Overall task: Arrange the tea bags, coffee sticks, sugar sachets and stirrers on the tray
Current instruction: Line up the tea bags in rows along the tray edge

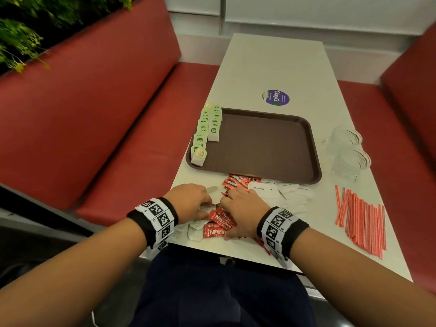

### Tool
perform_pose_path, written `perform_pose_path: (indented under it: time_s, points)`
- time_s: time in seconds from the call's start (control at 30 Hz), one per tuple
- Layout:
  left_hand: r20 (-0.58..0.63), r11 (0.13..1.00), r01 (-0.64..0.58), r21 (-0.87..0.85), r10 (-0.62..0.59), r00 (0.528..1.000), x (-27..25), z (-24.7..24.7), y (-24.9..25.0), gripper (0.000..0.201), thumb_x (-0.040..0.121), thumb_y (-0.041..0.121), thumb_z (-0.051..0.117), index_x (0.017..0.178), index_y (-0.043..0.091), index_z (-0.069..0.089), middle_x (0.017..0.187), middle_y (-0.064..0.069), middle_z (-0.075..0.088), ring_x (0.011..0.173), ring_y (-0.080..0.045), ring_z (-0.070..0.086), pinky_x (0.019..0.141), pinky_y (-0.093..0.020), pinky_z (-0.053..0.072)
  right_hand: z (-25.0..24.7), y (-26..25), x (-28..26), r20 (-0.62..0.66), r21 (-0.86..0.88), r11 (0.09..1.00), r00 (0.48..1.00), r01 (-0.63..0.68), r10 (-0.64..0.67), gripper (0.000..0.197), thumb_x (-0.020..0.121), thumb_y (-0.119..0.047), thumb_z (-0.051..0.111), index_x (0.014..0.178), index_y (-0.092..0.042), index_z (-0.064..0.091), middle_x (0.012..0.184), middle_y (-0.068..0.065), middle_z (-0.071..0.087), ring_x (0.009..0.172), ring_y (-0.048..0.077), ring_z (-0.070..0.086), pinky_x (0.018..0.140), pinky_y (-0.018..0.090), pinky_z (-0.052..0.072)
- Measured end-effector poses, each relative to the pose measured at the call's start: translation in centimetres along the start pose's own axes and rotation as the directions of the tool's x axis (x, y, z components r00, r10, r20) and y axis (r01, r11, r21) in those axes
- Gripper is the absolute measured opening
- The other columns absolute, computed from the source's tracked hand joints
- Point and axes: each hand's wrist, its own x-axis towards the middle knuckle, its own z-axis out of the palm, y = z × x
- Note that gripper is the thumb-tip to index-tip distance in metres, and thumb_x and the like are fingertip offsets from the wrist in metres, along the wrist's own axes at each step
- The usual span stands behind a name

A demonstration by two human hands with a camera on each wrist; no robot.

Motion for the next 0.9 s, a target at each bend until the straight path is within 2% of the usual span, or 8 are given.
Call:
perform_pose_path:
  time_s: [0.17, 0.37, 0.47, 0.53, 0.63, 0.73, 0.8, 0.9]
  points:
    - [-0.029, 0.993, 0.007, 0.122, -0.003, 1.000, 0.0, -0.8, 0.1, 0.035, 0.091, 0.048, 0.046, 0.100, 0.026, 0.072, 0.093, 0.002, 0.068, 0.088, -0.022, 0.063, 0.073, -0.036, 0.053, -0.3, 0.1, 0.4, 0.016, -0.003, 1.000, 1.000, -0.001, 0.001, 0.084, 0.068, -0.071, 0.074, 0.131, -0.023, 0.045, 0.131, 0.003, 0.049, 0.120, 0.025, 0.045, 0.103, 0.046, 0.038]
    - [-0.282, 1.000, 0.000, -0.027, -0.008, 0.959, -0.9, -3.6, -1.3, 0.029, 0.100, 0.035, 0.045, 0.102, 0.021, 0.070, 0.093, 0.004, 0.067, 0.089, -0.019, 0.061, 0.076, -0.038, 0.050, -0.6, 0.1, 0.7, -0.005, 0.031, 0.999, 1.000, -0.007, 0.008, 0.089, 0.066, -0.075, 0.072, 0.131, -0.022, 0.044, 0.131, 0.002, 0.050, 0.120, 0.023, 0.046, 0.106, 0.046, 0.037]
    - [-0.308, 0.997, -0.062, -0.056, 0.042, 0.951, -1.2, -4.7, -1.1, 0.026, 0.101, 0.033, 0.047, 0.106, 0.021, 0.070, 0.098, 0.004, 0.067, 0.094, -0.017, 0.060, 0.080, -0.038, 0.049, -1.6, 0.2, 0.7, -0.135, 0.136, 0.990, 0.989, -0.040, 0.059, 0.068, 0.071, -0.079, 0.063, 0.106, -0.025, 0.040, 0.106, -0.004, 0.049, 0.100, 0.019, 0.048, 0.093, 0.043, 0.043]
    - [-0.294, 0.994, -0.099, -0.050, 0.080, 0.953, -1.1, -5.3, -0.7, 0.027, 0.101, 0.034, 0.048, 0.107, 0.020, 0.070, 0.097, 0.003, 0.066, 0.094, -0.017, 0.059, 0.081, -0.036, 0.047, -2.2, 0.3, 1.0, -0.237, 0.186, 0.980, 0.965, -0.070, 0.114, 0.064, 0.078, -0.078, 0.055, 0.106, -0.023, 0.041, 0.104, -0.003, 0.053, 0.098, 0.022, 0.052, 0.088, 0.044, 0.045]
    - [-0.316, 0.985, -0.156, -0.079, 0.123, 0.941, -0.5, -5.8, 0.1, 0.025, 0.101, 0.035, 0.050, 0.104, 0.021, 0.070, 0.091, 0.005, 0.063, 0.089, -0.016, 0.058, 0.079, -0.035, 0.047, -2.7, 0.8, 1.6, -0.299, 0.256, 0.966, 0.946, -0.045, 0.124, 0.050, 0.088, -0.066, 0.052, 0.113, -0.023, 0.048, 0.110, -0.003, 0.059, 0.101, 0.021, 0.056, 0.090, 0.046, 0.045]
    - [-0.392, 0.961, -0.174, -0.213, 0.079, 0.916, 0.3, -5.8, 0.4, 0.020, 0.097, 0.037, 0.058, 0.103, 0.024, 0.072, 0.091, 0.009, 0.067, 0.085, -0.010, 0.059, 0.077, -0.030, 0.047, -3.5, 1.4, 1.7, -0.280, 0.292, 0.956, 0.955, -0.011, 0.096, 0.023, 0.101, -0.046, 0.042, 0.104, -0.026, 0.054, 0.100, -0.005, 0.063, 0.097, 0.022, 0.060, 0.091, 0.045, 0.042]
    - [-0.363, 0.958, -0.083, -0.274, -0.023, 0.932, 1.0, -5.5, 0.1, 0.022, 0.093, 0.042, 0.063, 0.106, 0.026, 0.070, 0.093, 0.013, 0.069, 0.080, -0.006, 0.058, 0.074, -0.025, 0.045, -3.8, 2.0, 1.5, -0.245, 0.248, 0.967, 0.963, -0.052, 0.114, 0.025, 0.106, -0.037, 0.033, 0.102, -0.022, 0.053, 0.097, -0.001, 0.066, 0.092, 0.025, 0.062, 0.091, 0.044, 0.042]
    - [-0.168, 0.978, 0.096, -0.184, -0.127, 0.978, 2.5, -4.4, -0.2, 0.033, 0.088, 0.043, 0.067, 0.115, 0.023, 0.066, 0.108, 0.009, 0.069, 0.087, -0.008, 0.058, 0.077, -0.023, 0.045, -3.6, 3.3, 1.2, -0.156, 0.292, 0.947, 0.971, -0.132, 0.183, 0.024, 0.102, -0.019, 0.039, 0.121, -0.018, 0.054, 0.112, 0.008, 0.068, 0.102, 0.031, 0.062, 0.091, 0.040, 0.044]
